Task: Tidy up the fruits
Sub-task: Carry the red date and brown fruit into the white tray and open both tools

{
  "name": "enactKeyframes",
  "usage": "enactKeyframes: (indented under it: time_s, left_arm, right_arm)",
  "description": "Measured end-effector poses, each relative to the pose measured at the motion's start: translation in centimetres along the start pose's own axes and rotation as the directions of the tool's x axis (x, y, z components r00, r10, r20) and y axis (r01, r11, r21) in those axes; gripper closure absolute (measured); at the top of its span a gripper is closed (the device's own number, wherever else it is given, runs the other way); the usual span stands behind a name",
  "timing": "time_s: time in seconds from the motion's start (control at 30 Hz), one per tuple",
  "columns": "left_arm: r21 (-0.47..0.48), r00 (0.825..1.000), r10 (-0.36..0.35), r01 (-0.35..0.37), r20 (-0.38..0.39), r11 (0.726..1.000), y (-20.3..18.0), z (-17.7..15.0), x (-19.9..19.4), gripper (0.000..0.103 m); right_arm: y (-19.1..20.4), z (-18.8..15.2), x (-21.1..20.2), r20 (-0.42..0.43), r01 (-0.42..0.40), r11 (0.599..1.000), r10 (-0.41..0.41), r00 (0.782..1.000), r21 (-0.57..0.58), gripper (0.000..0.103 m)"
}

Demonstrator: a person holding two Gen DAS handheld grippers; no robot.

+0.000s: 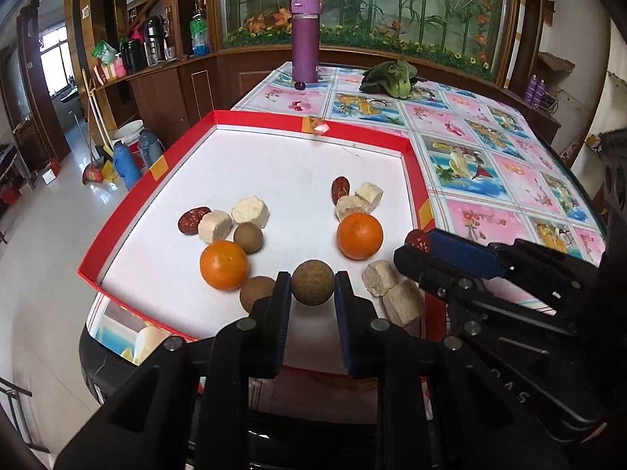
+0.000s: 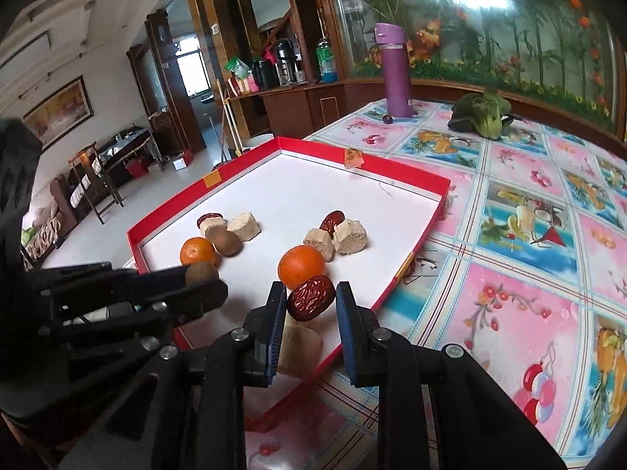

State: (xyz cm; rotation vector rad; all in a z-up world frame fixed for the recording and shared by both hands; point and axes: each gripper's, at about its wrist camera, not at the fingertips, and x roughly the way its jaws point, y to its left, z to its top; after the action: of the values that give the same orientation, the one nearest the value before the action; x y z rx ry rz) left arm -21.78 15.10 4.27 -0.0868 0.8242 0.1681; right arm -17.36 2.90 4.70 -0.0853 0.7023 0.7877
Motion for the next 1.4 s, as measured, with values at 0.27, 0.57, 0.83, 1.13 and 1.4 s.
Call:
enactKeyframes:
  time_s: [0.27,0.57,0.83,1.13,1.4]
  left_arm:
    - [-0.031,0.998,0.058,-0.057,0.002,0.998,0.5,-0.1,0.7,0.079]
    - [-0.08,0.995,0.096,-0.094,0.02,0.992,1.1,0.1,0.7,0.079]
    - [-0.099,0.995,0.102,-0.1,0.02,0.99,1.1,0.3,0.7,0.079]
    - [-0.117,0.992,0.127,-0.123,0.022,0.985,1.0,0.4,0.4,0.078]
    - [-0.135,0.988,0.148,-0.142,0.036,0.981,1.2,0.4,-0.2,0.052]
  right_arm:
    - [-0.2,0.0,0.1,-0.017,0.009,1.0,-0.009,1.0,0.021,0.078]
    - [0.1,-0.1,0.5,-0.039,0.034,0.999,-0.033,0.999,0.013,0.078]
    - [0.2,-0.1,0.6,-0.043,0.04,0.999,-0.04,0.998,0.004,0.078]
    - [0.3,-0.1,0.6,-0.048,0.03,1.0,-0.03,0.998,0.0,0.074]
    - [-0.2,-0.1,0.4,-0.042,-0.009,1.0,0.01,0.999,0.022,0.071]
